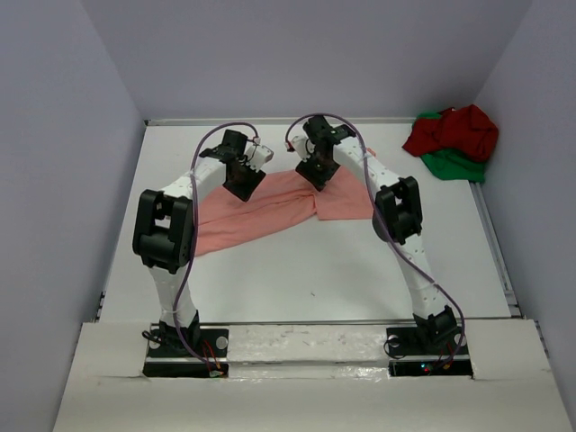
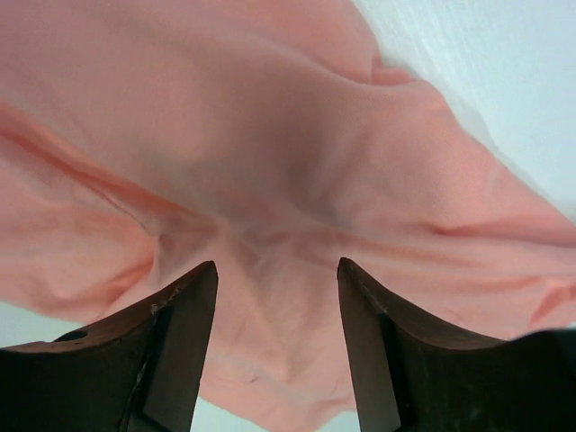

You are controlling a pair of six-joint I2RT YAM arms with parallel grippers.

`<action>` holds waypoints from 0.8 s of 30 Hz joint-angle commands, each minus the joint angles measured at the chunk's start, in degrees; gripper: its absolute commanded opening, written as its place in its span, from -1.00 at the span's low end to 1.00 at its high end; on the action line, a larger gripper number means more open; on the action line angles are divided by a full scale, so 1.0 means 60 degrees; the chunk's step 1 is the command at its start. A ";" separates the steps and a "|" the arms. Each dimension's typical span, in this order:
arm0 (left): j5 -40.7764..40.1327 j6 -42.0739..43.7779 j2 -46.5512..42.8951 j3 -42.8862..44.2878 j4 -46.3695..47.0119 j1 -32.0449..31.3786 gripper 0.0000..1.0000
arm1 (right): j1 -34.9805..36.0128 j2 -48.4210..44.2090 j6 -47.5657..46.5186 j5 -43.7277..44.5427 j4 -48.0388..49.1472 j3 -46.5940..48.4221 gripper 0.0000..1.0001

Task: Fold and stack the t-shirts
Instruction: Rotate the tshirt 90 degrees

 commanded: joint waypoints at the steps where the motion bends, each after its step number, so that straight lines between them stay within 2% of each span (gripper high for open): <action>1: 0.0231 0.0079 0.0288 0.0320 -0.0067 -0.0035 0.20 | 0.0049 -0.1590 0.0101 0.0107 -0.0211 -0.0176 0.24; 3: 0.0232 0.0167 0.0361 0.0379 0.0035 -0.0035 0.20 | 0.0049 -0.2161 0.0262 0.0107 0.0330 -0.0572 0.25; 5: 0.0158 0.0298 0.0522 0.0481 0.0036 -0.0021 0.20 | -0.0038 -0.3519 0.0394 0.0572 0.1075 -0.1403 0.25; 7: 0.0158 0.0387 0.0552 0.0438 0.0065 -0.0021 0.20 | -0.0170 -0.3816 0.0438 0.0750 0.1444 -0.1963 0.20; 10: 0.0173 0.0563 0.0654 0.0218 0.0109 0.0008 0.20 | -0.0667 -0.4477 0.0628 0.0679 0.1752 -0.2900 -0.15; 14: 0.0158 0.0563 0.0596 -0.0220 0.0343 0.0023 0.20 | -0.1371 -0.4042 0.0878 0.0781 0.1900 -0.3635 -0.93; 15: 0.0144 0.0592 0.0509 -0.0294 0.0401 0.0038 0.20 | -0.1619 -0.3894 0.0936 0.0825 0.1914 -0.3708 -1.00; 24: -0.0384 0.0739 0.0259 -0.0763 0.0505 0.0228 0.20 | -0.2485 -0.2209 0.0936 0.0649 0.1987 -0.2992 -1.00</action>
